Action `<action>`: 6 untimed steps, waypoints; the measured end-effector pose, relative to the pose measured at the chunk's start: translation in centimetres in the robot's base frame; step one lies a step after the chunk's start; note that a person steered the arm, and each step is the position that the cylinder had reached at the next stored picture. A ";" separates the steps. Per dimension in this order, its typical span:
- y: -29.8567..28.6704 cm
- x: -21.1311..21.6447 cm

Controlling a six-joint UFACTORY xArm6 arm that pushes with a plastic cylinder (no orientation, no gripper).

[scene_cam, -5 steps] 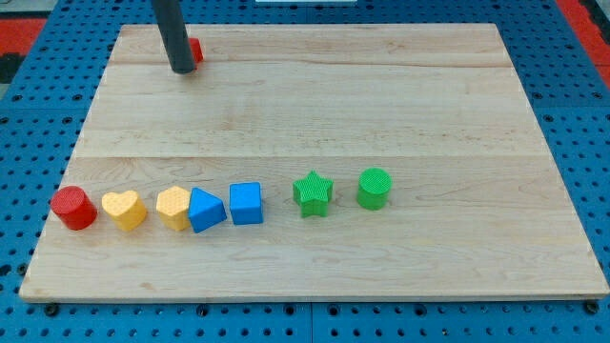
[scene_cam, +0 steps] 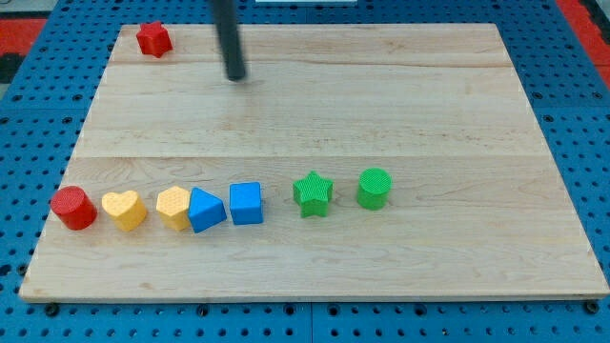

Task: Move your arm closer to the green circle

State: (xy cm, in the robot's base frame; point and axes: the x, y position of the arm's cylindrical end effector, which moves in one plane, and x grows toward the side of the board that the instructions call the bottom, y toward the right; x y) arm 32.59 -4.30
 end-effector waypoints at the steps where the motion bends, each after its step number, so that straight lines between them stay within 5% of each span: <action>1: 12.6 4.6; 2: 18.9 10.1; 5: 19.3 14.2; 6: 19.2 21.6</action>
